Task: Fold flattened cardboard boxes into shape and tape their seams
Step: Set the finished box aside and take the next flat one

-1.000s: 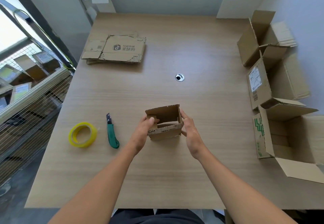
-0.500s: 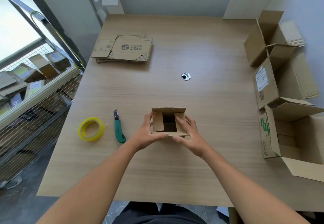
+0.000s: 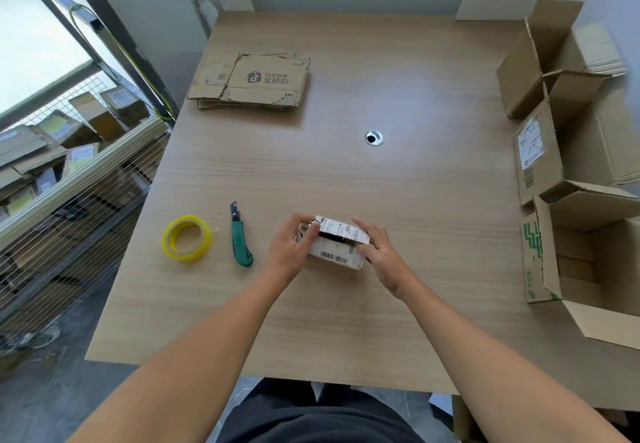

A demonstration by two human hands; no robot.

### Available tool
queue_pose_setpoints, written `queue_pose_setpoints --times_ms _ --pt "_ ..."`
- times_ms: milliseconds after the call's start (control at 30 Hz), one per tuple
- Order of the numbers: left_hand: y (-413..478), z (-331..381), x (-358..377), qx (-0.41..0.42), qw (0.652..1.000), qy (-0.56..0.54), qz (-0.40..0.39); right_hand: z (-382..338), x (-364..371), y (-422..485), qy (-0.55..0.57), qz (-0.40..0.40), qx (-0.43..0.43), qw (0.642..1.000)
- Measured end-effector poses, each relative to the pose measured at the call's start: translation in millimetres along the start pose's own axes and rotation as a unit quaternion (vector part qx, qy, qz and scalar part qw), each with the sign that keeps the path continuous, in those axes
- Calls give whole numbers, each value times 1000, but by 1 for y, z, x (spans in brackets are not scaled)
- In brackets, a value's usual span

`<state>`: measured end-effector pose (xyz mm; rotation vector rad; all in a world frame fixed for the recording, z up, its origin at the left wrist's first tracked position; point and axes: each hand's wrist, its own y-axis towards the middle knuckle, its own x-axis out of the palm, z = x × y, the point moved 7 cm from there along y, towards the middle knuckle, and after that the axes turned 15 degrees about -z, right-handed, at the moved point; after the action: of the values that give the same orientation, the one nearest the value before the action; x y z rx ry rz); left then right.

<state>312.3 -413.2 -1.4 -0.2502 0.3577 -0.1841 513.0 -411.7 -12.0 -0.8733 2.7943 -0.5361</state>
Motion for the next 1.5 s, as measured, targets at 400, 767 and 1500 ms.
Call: queue_pose_setpoints --times_ms 400,767,1500 --pt "-1 -40 32 -144 951 -258 -89 35 19 -9 111 152 22 982" --pt "-6 -7 26 -101 935 -300 -157 20 15 -7 302 127 -56 943" --pt "-9 -7 15 -57 931 -325 -157 -7 6 8 233 -83 5 969"
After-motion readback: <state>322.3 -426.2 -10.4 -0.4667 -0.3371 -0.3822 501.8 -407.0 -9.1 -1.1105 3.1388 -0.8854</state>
